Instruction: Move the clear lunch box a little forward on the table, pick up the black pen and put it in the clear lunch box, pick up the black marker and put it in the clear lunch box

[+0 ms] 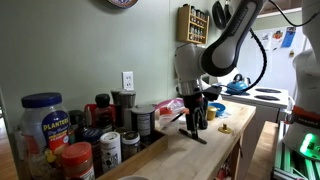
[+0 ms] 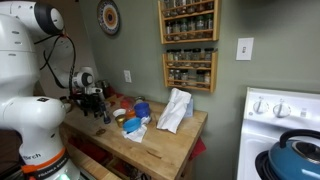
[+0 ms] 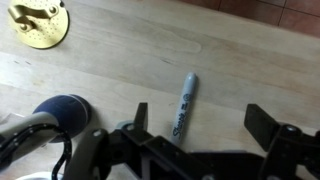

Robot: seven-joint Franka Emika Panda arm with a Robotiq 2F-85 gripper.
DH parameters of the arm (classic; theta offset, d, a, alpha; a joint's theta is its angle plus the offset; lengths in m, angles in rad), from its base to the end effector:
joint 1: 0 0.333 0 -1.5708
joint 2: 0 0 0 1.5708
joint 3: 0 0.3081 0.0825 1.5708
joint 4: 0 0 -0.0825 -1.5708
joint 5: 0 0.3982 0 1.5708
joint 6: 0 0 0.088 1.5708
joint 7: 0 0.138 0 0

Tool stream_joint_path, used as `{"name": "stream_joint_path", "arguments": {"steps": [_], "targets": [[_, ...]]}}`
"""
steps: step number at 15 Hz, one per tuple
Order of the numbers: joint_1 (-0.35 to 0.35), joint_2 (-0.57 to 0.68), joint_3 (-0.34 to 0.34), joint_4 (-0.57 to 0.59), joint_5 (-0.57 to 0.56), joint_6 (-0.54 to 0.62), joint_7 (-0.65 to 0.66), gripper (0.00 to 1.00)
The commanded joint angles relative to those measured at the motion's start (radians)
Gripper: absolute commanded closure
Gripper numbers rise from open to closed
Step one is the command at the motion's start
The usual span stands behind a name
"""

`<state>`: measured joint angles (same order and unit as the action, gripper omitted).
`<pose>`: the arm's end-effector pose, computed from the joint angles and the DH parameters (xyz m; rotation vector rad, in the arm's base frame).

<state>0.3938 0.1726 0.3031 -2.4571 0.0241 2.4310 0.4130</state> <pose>0.3493 0.3017 0.1668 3.0545 0.4068 -0.3047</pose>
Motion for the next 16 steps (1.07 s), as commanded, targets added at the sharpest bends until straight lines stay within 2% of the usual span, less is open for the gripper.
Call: {"name": "stream_joint_path", "arguments": {"steps": [1,5,10,14,16], "targets": [[0.003,0.037,-0.007,-0.004,-0.019,0.066,0.022,0.31],[0.006,0.056,-0.015,-0.006,-0.02,0.087,0.02,0.64],[0.0,0.058,-0.01,-0.006,0.005,0.067,-0.006,1.0],[-0.006,-0.016,0.007,-0.025,0.031,-0.015,-0.034,0.97],[-0.008,-0.058,0.019,-0.025,0.046,-0.096,-0.054,0.97]]}}
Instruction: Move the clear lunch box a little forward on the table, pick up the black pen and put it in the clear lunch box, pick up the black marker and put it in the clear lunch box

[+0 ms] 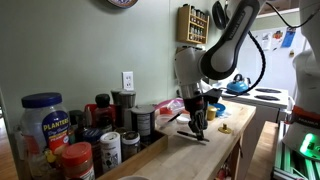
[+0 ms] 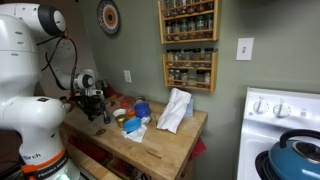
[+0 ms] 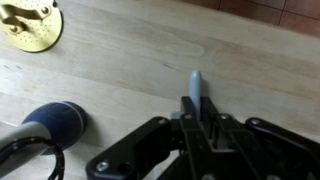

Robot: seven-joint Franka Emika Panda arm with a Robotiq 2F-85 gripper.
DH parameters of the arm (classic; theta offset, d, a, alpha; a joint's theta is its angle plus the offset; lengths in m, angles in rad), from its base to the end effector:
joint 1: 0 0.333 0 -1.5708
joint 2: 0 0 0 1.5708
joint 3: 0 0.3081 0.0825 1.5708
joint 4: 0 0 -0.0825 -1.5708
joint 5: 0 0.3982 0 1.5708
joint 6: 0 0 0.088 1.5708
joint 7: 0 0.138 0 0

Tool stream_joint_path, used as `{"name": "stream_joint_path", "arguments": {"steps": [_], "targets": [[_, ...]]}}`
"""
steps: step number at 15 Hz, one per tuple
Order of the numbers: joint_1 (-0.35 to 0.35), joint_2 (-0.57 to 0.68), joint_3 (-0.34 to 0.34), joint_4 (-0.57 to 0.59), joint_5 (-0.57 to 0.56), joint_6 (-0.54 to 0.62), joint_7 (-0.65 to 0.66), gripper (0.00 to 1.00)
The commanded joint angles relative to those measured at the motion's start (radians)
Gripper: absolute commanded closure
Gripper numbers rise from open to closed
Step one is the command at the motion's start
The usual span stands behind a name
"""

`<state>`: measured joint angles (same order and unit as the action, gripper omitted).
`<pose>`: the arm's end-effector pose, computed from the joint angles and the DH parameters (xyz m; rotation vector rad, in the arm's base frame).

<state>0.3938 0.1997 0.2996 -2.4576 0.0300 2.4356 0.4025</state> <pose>0.3464 0.2990 0.1550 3.0490 0.4089 -0.3426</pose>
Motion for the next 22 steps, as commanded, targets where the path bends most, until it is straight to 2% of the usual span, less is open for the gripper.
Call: {"name": "stream_joint_path", "arguments": {"steps": [1,5,10,14,17,22], "targets": [[-0.008,-0.106,0.029,-0.021,0.046,-0.149,-0.057,0.97],[-0.005,-0.175,0.048,0.029,0.042,-0.334,-0.134,0.97],[-0.012,-0.172,0.05,0.18,-0.006,-0.538,-0.247,0.96],[-0.03,-0.092,0.035,0.34,-0.04,-0.664,-0.341,0.97],[-0.038,0.013,0.027,0.469,-0.047,-0.744,-0.379,0.97],[-0.024,0.198,0.007,0.645,-0.061,-0.808,-0.351,0.97]]}}
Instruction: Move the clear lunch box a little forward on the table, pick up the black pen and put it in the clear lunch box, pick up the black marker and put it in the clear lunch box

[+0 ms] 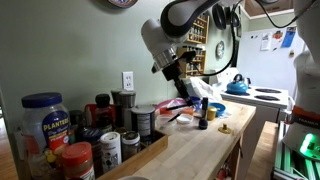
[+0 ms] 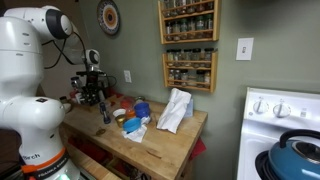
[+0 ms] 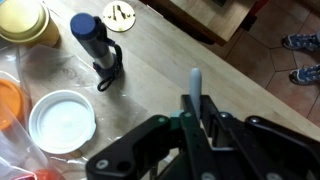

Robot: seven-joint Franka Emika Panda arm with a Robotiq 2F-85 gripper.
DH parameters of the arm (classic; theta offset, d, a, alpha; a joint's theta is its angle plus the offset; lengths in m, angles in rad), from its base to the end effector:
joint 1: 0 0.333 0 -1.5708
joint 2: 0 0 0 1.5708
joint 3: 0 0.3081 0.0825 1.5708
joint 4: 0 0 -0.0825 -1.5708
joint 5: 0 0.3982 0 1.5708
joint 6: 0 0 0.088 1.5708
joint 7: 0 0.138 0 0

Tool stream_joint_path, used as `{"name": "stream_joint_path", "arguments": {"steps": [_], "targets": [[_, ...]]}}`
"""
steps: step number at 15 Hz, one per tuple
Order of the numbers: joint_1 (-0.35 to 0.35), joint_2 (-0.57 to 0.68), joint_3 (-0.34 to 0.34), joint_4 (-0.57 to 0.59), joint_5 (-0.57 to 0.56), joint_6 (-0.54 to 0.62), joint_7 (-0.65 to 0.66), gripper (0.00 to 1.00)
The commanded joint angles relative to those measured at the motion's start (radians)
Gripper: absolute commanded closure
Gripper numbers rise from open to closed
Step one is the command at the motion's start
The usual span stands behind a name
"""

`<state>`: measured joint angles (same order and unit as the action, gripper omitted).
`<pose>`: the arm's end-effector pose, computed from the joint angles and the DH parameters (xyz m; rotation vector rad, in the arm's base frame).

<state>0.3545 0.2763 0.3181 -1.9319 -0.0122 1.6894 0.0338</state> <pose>0.4253 0.3348 0.2800 2.7880 0.9458 -0.7515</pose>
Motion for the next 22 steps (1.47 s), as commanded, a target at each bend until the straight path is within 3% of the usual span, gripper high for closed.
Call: {"name": "stream_joint_path", "arguments": {"steps": [1,11,22], "targets": [[0.019,0.149,-0.016,0.146,-0.02,-0.07,0.019,0.97],[0.044,0.286,-0.06,0.312,-0.036,-0.154,0.057,0.97],[0.052,0.335,-0.072,0.37,-0.031,-0.207,0.072,0.97]]}}
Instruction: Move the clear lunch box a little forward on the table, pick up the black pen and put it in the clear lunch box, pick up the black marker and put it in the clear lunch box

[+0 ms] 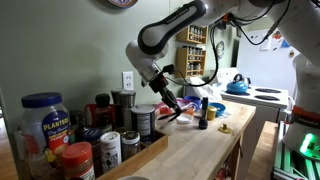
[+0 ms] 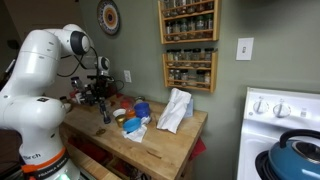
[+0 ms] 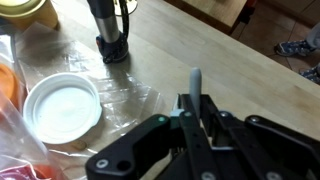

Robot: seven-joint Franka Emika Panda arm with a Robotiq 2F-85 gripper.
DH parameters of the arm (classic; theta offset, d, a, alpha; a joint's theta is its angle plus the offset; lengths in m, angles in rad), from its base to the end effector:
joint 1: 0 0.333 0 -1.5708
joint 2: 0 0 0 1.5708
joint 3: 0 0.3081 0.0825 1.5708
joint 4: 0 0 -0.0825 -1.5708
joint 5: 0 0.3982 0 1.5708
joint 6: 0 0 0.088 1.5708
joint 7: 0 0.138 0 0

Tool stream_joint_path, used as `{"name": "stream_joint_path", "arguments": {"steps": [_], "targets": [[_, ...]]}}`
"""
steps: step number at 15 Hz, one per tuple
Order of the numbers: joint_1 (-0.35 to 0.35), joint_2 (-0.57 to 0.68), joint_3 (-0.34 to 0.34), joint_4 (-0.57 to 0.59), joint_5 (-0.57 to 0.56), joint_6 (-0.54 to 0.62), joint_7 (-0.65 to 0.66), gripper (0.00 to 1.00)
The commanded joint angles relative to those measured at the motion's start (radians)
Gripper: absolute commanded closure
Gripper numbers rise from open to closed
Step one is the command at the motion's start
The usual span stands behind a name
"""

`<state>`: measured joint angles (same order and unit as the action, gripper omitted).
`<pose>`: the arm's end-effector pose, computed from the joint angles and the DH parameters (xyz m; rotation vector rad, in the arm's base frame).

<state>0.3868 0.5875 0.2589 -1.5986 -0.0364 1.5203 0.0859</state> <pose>0.4867 0.3476 0.2280 2.7465 0.8140 -0.9573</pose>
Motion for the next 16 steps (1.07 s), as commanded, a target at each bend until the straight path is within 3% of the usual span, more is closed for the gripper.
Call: {"name": "stream_joint_path", "arguments": {"steps": [1,5,7,10,11,12,14,16], "targets": [[0.026,0.032,-0.015,0.046,-0.019,-0.036,0.021,0.97],[0.04,0.061,-0.017,0.073,-0.033,-0.038,0.027,0.91],[0.041,0.064,-0.018,0.074,-0.032,-0.046,0.028,0.97],[0.043,0.072,-0.021,0.084,-0.031,-0.071,0.03,0.89],[0.043,0.075,-0.022,0.089,-0.031,-0.076,0.031,0.82],[0.044,0.078,-0.023,0.093,-0.033,-0.075,0.035,0.6],[0.047,0.083,-0.024,0.102,-0.04,-0.068,0.032,0.57],[0.049,0.084,-0.024,0.11,-0.044,-0.066,0.031,0.44]]}}
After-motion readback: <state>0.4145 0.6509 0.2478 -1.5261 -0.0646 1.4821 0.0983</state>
